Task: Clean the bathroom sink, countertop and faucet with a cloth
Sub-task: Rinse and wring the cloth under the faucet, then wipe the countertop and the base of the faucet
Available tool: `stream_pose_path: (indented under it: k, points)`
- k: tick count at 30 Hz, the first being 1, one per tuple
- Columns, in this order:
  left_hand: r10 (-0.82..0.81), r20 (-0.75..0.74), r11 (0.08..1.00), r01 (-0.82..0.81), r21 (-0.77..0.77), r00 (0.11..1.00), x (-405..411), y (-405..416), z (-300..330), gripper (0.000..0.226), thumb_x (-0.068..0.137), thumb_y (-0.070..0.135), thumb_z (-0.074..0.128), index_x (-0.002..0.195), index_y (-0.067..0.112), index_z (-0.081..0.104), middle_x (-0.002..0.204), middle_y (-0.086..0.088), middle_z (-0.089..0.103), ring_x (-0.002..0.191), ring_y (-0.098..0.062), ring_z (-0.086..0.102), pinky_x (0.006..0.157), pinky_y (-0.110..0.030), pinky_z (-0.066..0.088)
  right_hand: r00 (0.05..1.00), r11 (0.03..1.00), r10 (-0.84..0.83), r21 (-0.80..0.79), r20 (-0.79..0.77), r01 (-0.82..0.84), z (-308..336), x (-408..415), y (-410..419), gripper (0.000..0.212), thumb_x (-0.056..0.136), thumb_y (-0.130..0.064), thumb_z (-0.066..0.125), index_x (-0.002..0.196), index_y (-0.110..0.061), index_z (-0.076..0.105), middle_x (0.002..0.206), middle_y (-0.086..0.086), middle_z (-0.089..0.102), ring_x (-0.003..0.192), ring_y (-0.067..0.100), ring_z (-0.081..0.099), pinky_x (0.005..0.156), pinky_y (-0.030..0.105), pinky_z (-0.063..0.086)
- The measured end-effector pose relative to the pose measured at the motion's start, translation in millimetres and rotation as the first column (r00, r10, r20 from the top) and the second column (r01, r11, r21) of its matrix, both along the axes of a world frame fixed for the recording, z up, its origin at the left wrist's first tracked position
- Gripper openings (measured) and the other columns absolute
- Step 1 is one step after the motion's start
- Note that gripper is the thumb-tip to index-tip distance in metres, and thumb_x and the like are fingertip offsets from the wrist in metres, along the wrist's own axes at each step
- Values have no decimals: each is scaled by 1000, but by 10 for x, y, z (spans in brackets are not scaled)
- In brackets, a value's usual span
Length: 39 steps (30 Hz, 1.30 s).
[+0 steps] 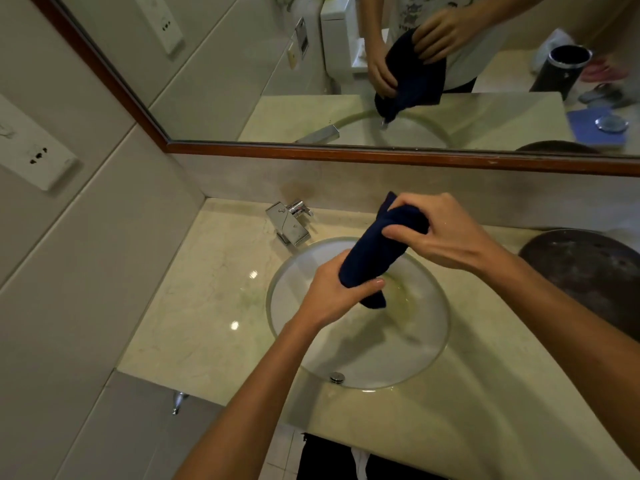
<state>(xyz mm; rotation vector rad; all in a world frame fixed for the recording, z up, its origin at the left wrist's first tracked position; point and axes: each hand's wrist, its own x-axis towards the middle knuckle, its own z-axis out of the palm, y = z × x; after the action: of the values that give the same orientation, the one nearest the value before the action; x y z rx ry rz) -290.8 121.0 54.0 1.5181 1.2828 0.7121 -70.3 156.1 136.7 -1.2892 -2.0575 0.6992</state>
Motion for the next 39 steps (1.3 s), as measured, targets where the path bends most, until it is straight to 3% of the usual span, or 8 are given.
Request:
stream_pose_path:
  k: [3, 7, 13, 17, 21, 25, 33, 39]
  points:
    - [50, -45, 994, -45, 100, 998, -88, 160, 110, 33, 83, 20, 83, 112, 24, 68, 103, 7, 74, 94, -10, 69, 80, -28, 53, 996, 996, -66, -58, -57, 63, 54, 45, 67, 7, 92, -29, 71, 96, -24, 68, 86, -9, 72, 80, 5, 67, 72, 33, 55]
    - [-20, 61, 999, 21, -25, 998, -322, 361, 444, 24, 91, 10, 77, 115, 9, 74, 98, -6, 78, 89, -18, 74, 76, -34, 61, 941, 952, -238, -252, -242, 176, -7, 157, 161, 9, 96, -25, 70, 103, -19, 70, 94, -7, 73, 84, -1, 68, 76, 28, 57]
    - [-45, -41, 990, 39, -134, 998, -694, 479, 603, 17, 89, 15, 78, 106, 16, 79, 96, -3, 80, 94, -23, 76, 81, -40, 61, 991, 960, -134, -250, -3, 129, -315, -78, 88, 60, 71, -37, 91, 124, -28, 63, 115, -11, 68, 101, 7, 64, 89, 30, 53]
    - [-70, -269, 997, 71, -7, 961, -1067, 510, 562, 10, 85, 15, 82, 93, 20, 80, 86, 3, 78, 82, -14, 74, 74, -35, 60, 992, 984, -125, -123, 36, 128, -441, -475, 141, 25, 77, -32, 87, 97, -23, 75, 85, -9, 74, 78, 8, 68, 73, 40, 56]
    - [10, -302, 1000, -4, 19, 953, -1604, 509, 482, 8, 83, 12, 81, 87, 18, 79, 80, 3, 77, 76, -13, 73, 71, -34, 60, 986, 965, -166, -210, -17, 159, -566, -996, 168, 21, 73, -34, 89, 89, -29, 77, 79, -14, 74, 76, 4, 67, 68, 28, 52]
    - [128, -241, 991, -132, -1, 962, -2323, 547, 365, 20, 80, 7, 81, 96, 20, 78, 88, 7, 78, 84, -8, 74, 74, -26, 60, 969, 922, -222, -346, -106, 173, -753, -1752, 139, 23, 72, -33, 90, 85, -41, 74, 78, -22, 73, 74, -2, 68, 63, 17, 51]
    - [246, -262, 933, -301, -196, 933, -3628, 836, 86, 42, 75, 11, 90, 108, 27, 69, 91, 4, 77, 81, -9, 74, 71, -28, 61, 912, 776, -341, -615, -227, 138, -1005, -3141, 309, 18, 76, -22, 89, 88, -22, 76, 80, -12, 75, 71, 4, 70, 59, 16, 51]
    - [203, -390, 955, -269, -125, 898, -4049, 2045, -41, 72, 72, 13, 92, 135, 19, 58, 128, -12, 66, 119, -29, 64, 100, -40, 54, 900, 761, -407, -603, -155, 240, -1112, -3673, 1369, 41, 70, -42, 91, 99, -20, 73, 88, -6, 75, 79, 9, 71, 75, 34, 56]
